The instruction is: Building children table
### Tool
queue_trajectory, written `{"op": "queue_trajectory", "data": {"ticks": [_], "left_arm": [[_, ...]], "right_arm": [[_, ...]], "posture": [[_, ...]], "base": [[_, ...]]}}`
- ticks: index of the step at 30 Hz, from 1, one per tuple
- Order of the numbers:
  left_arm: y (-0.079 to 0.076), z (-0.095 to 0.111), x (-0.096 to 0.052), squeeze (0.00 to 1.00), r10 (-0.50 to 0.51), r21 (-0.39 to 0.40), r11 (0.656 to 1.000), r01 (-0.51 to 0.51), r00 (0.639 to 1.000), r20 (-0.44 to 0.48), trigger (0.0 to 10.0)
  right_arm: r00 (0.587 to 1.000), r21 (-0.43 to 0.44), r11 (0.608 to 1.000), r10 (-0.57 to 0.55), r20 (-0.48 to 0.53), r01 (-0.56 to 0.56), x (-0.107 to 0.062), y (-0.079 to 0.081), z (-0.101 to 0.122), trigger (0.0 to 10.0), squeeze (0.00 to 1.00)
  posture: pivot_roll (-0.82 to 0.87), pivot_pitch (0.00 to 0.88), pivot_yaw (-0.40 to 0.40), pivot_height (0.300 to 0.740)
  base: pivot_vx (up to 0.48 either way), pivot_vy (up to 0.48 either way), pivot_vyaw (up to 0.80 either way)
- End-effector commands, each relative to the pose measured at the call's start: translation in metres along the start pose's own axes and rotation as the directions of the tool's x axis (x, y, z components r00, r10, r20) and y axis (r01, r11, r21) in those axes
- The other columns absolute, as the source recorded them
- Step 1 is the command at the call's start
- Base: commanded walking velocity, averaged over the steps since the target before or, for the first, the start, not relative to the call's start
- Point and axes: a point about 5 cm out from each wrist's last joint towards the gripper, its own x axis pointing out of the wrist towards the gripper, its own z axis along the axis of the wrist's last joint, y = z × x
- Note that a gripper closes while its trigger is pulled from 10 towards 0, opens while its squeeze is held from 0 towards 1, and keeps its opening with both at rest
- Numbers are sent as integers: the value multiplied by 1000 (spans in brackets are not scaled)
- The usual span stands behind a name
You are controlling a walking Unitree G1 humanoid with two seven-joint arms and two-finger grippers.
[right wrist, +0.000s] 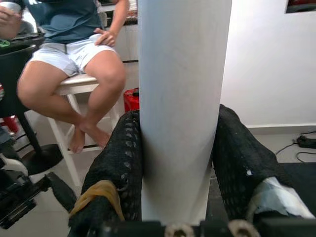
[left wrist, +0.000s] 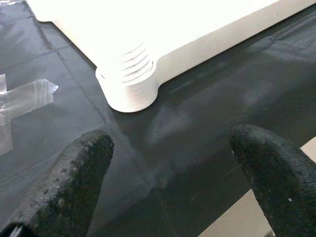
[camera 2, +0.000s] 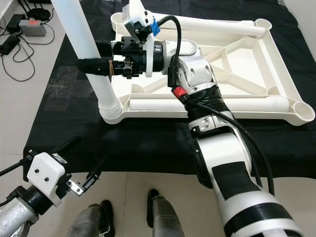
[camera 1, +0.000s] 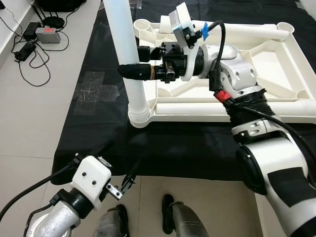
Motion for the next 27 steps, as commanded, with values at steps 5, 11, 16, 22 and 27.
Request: {"op": "queue_trajectory", "data": {"ticks": [5, 11, 16, 22, 27], "left_arm": [[-2, -5, -2, 0, -16, -5, 1000, 16, 1000, -24, 10000], [-1, -6, -1, 0, -20, -2, 1000, 20, 999, -26, 10000], [-1, -6, -1, 0, -20, -1, 1000, 20, 999, -27, 10000], [-1, -6, -1, 0, -18, 0, 1000, 18, 999, -27, 10000], [-1, -6, -1, 0, -18, -1, 1000, 18, 1000, -26, 10000]], "right_arm": [[997, 3, 997, -80, -21, 80, -15, 4, -12, 10000, 0], [999, 8, 999, -44, 30, 44, -23, 18, -12, 10000, 0], [999, 7, 999, -43, 33, 42, -24, 19, -12, 10000, 0], [999, 11, 999, -47, 23, 46, -28, 23, -16, 10000, 0], [999, 18, 999, -30, 30, 29, -34, 28, -17, 10000, 0]], "posture": [[-15, 341, -68, 740], [-17, 339, -63, 740], [-17, 340, -61, 740], [-15, 339, -63, 740], [-15, 339, -63, 740]], "base": [[0, 0, 0], [0, 0, 0], [0, 0, 0], [0, 0, 0], [0, 0, 0]]}}
